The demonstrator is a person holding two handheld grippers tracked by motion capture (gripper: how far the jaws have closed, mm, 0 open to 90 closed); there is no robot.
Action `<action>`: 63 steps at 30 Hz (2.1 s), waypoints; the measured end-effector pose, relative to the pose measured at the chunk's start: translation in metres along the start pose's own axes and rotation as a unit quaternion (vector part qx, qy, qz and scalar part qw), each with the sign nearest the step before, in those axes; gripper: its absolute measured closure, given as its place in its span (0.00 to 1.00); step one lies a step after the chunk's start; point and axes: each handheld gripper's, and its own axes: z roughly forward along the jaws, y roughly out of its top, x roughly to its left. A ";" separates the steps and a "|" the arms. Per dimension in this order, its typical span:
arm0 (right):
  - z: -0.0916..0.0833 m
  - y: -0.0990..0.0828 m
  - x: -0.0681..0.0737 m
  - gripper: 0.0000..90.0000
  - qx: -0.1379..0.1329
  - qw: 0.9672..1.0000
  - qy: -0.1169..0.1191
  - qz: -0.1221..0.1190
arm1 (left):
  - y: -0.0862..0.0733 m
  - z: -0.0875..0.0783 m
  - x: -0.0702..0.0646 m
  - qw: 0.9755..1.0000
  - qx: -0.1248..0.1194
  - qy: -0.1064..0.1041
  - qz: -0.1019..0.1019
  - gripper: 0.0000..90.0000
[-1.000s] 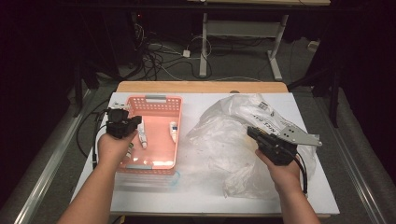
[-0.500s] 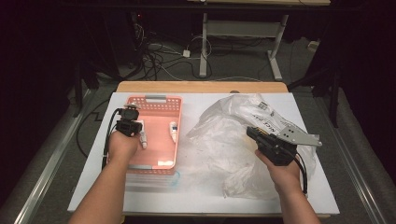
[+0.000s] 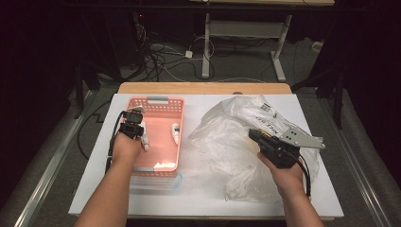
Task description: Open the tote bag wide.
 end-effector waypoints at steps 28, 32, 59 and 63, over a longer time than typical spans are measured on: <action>0.001 -0.001 -0.001 1.00 0.002 1.000 -0.002 -0.001 | 0.004 -0.012 -0.007 0.988 -0.060 -0.130 0.064 0.89; 0.001 -0.001 0.000 1.00 0.003 1.000 -0.002 0.001 | 0.004 -0.014 -0.003 0.981 -0.069 -0.168 0.075 0.76; 0.001 -0.002 0.000 1.00 0.004 1.000 0.001 0.000 | 0.001 0.009 -0.009 0.978 0.037 -0.157 0.135 0.31; 0.001 -0.002 0.000 1.00 0.004 1.000 0.000 0.000 | 0.000 0.008 -0.010 0.976 0.035 -0.160 0.144 0.39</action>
